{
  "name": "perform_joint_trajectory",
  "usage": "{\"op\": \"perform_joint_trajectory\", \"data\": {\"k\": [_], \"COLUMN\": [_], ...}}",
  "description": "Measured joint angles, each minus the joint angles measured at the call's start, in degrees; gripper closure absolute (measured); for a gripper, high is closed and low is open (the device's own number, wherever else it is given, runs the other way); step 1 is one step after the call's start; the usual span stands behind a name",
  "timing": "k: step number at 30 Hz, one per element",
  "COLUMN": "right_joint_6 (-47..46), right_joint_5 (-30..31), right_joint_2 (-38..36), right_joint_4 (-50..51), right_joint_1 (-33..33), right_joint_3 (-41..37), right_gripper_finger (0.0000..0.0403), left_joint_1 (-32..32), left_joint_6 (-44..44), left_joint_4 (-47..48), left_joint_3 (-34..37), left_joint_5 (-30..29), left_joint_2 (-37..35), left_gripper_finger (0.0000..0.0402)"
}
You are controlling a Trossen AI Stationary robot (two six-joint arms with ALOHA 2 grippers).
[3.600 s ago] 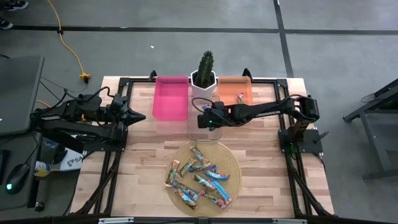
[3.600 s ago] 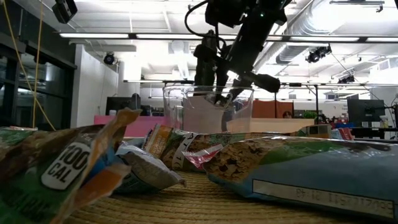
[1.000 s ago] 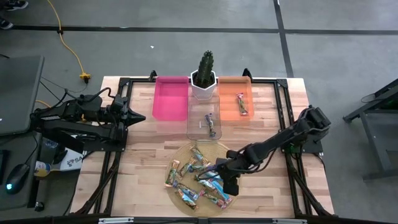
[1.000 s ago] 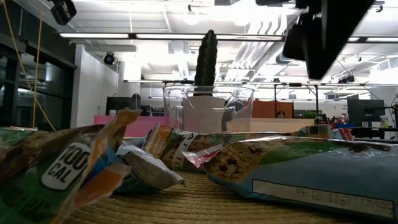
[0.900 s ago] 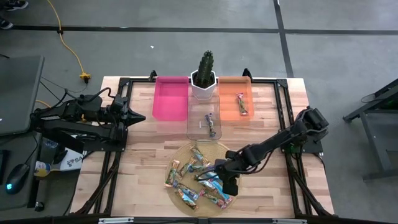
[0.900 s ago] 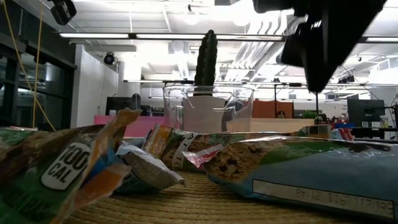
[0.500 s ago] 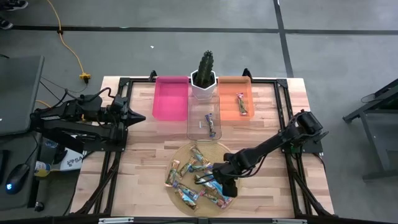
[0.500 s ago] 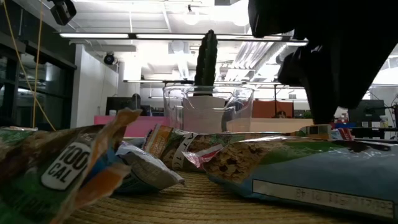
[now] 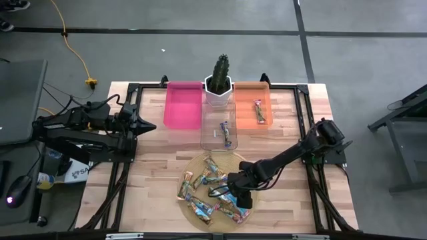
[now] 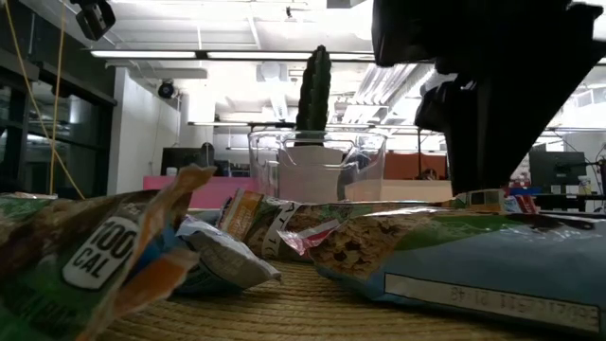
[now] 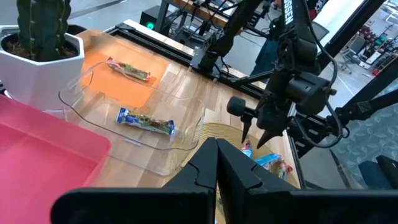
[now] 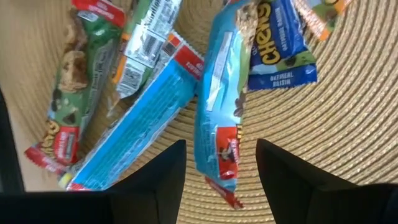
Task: Pick and place Granola Bars by type
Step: Put the red granola bar into the orange bin
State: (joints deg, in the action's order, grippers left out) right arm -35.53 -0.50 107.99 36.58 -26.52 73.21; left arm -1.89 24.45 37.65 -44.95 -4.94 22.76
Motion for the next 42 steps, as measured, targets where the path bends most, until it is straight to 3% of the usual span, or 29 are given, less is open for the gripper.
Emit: {"op": "perform_joint_trajectory", "data": {"k": [5, 16, 42], "right_joint_6": [0.0, -0.4, -5.1], "right_joint_5": [-3.1, -1.6, -3.8], "right_joint_2": [2.8, 3.8, 3.8], "right_joint_4": [-1.1, -2.2, -1.9], "right_joint_1": [0.0, 0.0, -0.2], "right_joint_3": [0.0, 0.0, 0.0], "right_gripper_finger": [0.0224, 0.0228, 0.0334], "left_joint_1": [0.0, 0.0, 0.0], "left_joint_6": [-0.1, -0.1, -0.1], "left_joint_4": [0.0, 0.0, 0.0], "left_joint_3": [0.0, 0.0, 0.0], "left_joint_5": [0.0, 0.0, 0.0], "left_joint_2": [0.0, 0.0, 0.0], "left_gripper_finger": [0.0401, 0.0401, 0.0401]}}
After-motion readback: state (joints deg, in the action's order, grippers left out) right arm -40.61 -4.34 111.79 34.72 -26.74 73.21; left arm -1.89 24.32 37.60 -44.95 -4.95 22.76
